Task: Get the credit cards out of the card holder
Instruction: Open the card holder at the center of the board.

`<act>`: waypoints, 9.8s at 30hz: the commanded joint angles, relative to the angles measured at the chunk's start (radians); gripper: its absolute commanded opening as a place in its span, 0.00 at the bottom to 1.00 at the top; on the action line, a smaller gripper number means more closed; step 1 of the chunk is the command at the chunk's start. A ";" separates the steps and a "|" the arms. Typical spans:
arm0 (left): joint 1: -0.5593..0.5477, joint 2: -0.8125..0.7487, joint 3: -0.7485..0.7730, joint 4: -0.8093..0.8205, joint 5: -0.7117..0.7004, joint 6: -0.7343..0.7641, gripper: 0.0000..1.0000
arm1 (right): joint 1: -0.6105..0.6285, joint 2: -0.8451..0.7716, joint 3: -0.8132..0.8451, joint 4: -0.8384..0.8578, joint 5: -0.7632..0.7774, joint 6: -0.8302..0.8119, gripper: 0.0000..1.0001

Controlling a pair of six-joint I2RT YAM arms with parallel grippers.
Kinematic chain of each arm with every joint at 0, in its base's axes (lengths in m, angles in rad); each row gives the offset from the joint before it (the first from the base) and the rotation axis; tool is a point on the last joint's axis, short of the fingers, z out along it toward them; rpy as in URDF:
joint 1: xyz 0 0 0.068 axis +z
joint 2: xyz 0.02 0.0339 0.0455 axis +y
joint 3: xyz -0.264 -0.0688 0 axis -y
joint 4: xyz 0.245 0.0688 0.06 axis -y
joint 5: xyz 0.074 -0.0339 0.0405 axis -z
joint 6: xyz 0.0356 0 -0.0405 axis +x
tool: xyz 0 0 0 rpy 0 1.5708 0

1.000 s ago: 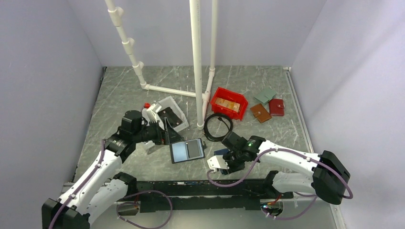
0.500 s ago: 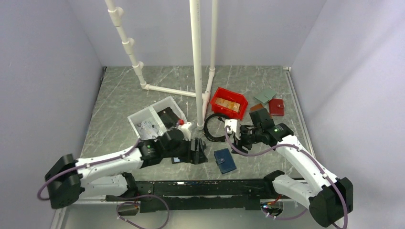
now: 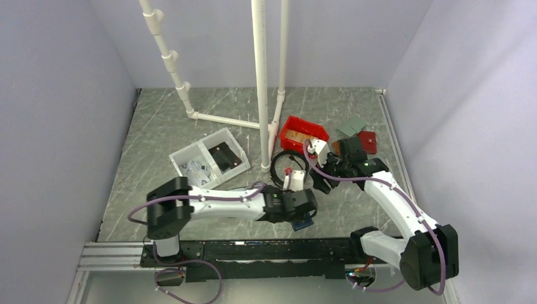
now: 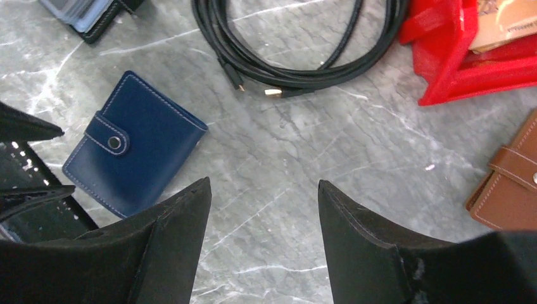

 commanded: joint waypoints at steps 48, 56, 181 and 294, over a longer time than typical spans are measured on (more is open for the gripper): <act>-0.013 0.296 0.359 -0.422 -0.223 -0.184 0.47 | -0.039 0.084 0.012 0.022 0.064 0.038 0.65; -0.014 0.307 0.377 -0.446 -0.232 -0.185 0.47 | -0.039 0.087 0.014 0.019 0.060 0.039 0.65; 0.104 -0.408 -0.627 0.564 0.069 -0.088 0.00 | 0.492 0.062 -0.057 0.048 -0.082 -0.485 0.86; 0.147 -0.457 -0.880 1.031 0.044 0.121 0.38 | 0.519 0.147 -0.032 0.236 0.314 -0.031 0.21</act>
